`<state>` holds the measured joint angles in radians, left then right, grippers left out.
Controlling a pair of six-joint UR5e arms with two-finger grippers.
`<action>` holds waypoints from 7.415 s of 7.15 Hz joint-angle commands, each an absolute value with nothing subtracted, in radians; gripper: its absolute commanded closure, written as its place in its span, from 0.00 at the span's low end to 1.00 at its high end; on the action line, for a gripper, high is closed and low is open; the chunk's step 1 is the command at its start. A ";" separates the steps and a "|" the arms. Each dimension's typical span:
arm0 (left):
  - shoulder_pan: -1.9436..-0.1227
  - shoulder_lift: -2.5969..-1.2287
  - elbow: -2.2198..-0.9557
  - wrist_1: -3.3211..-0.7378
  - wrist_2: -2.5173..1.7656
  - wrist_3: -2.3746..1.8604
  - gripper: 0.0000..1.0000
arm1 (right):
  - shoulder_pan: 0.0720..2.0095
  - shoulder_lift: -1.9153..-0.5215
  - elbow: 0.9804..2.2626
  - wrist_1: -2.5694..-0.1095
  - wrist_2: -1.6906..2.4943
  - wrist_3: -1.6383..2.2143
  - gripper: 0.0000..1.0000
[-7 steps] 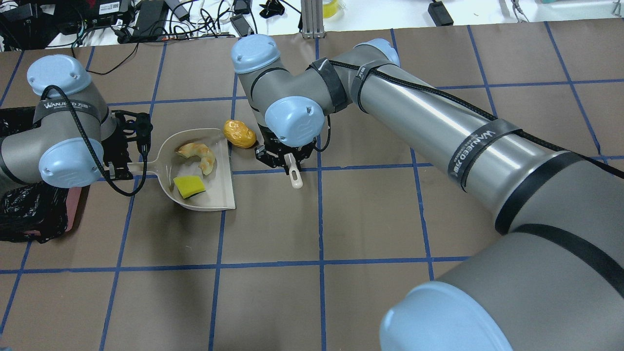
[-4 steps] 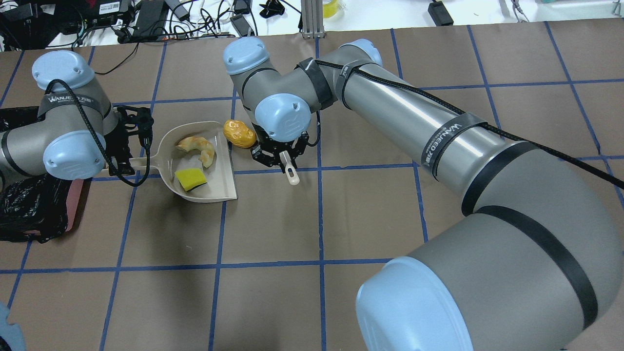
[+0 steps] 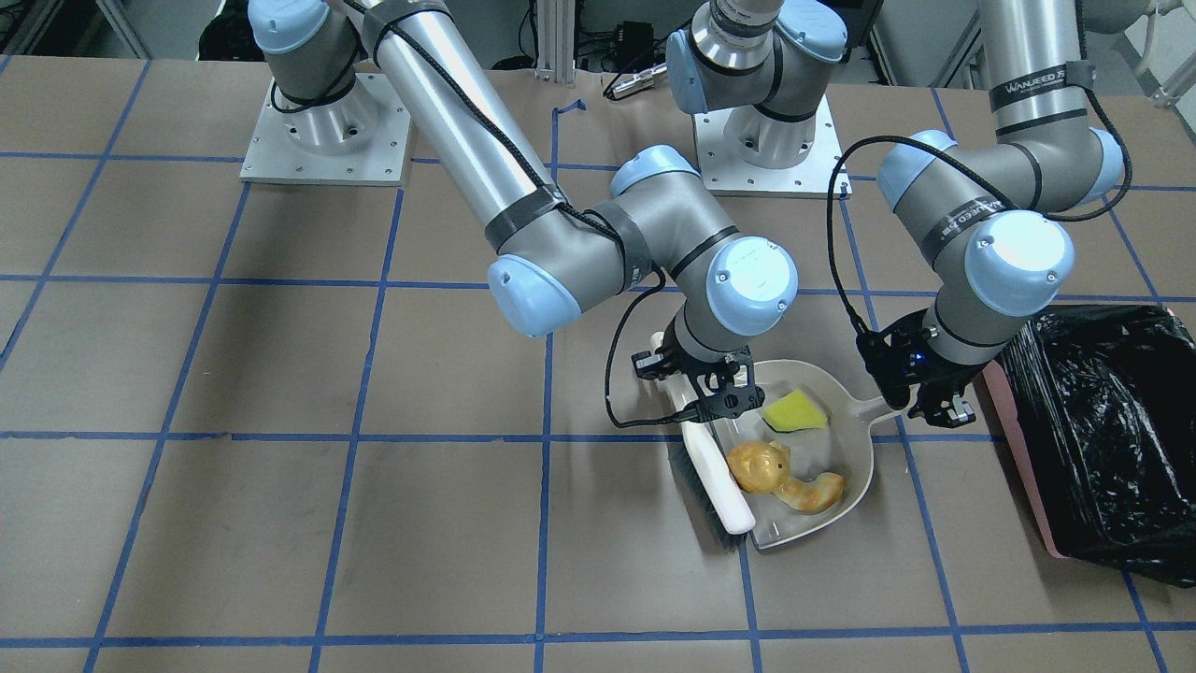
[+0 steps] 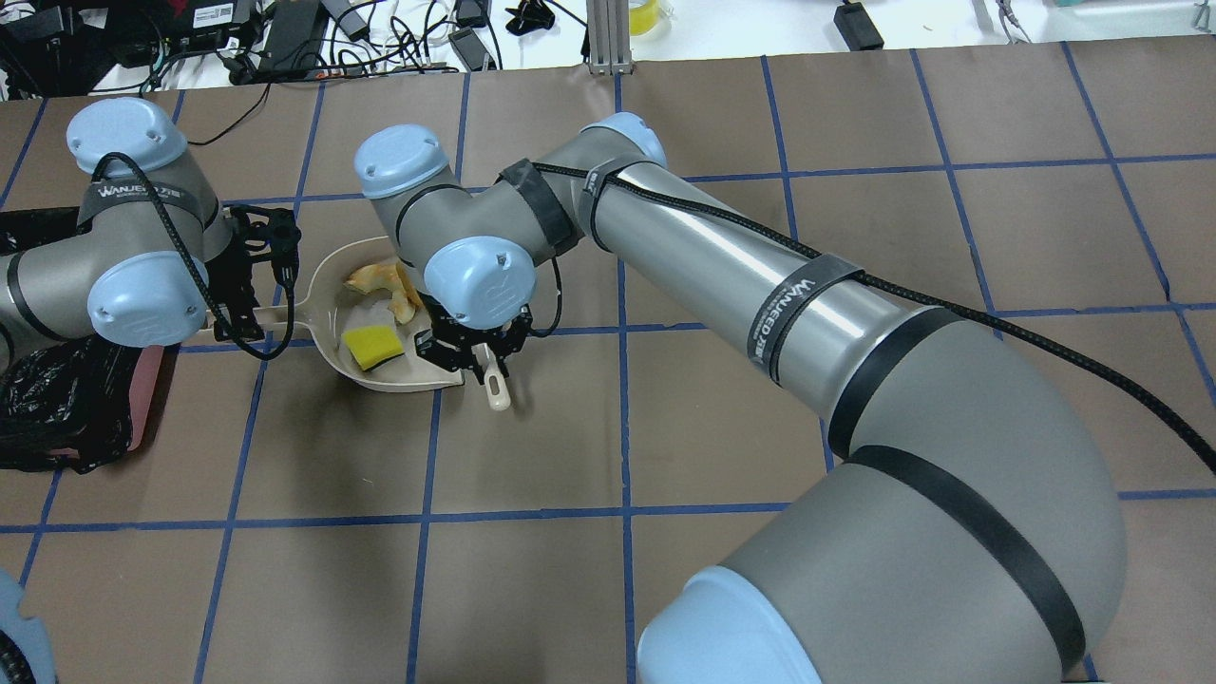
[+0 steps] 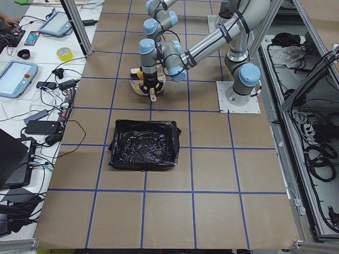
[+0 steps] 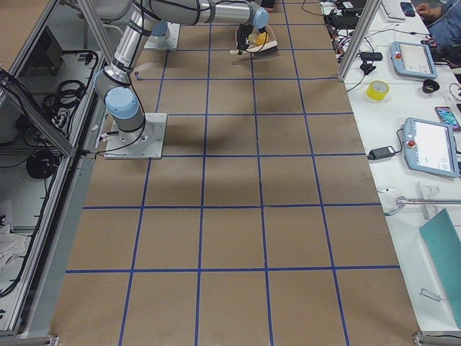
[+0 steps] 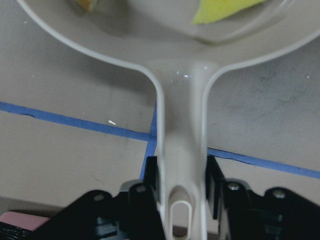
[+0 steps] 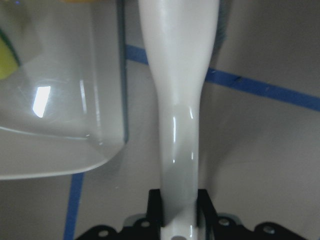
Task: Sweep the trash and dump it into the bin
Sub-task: 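Brush the remaining items deeper into the dustpan with the right gripper, then move the brush away with the right gripper while the left lifts the dustpan, then tip the dustpan over the black trash bin with the left gripper, then lower the empty dustpan with the left gripper while the right releases the brush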
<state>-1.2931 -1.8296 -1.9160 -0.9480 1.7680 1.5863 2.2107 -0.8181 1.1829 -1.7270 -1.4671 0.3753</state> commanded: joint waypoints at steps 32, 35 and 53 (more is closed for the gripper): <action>-0.682 -1.851 -1.465 -1.127 2.036 1.944 1.00 | 1.220 -1.163 1.660 -1.787 -1.724 -0.351 0.96; -0.780 -1.844 -1.527 -0.908 2.173 2.116 1.00 | 1.216 -1.163 1.675 -1.792 -1.715 -0.354 0.96; -1.275 -2.048 -1.516 -1.200 1.420 1.775 1.00 | 1.370 -1.611 1.568 -1.497 -1.612 -0.118 0.00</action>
<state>-1.2602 -2.0133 -1.5154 -1.2187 1.4174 1.7704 1.2864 -1.5763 1.5713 -1.5152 -1.6155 -0.2258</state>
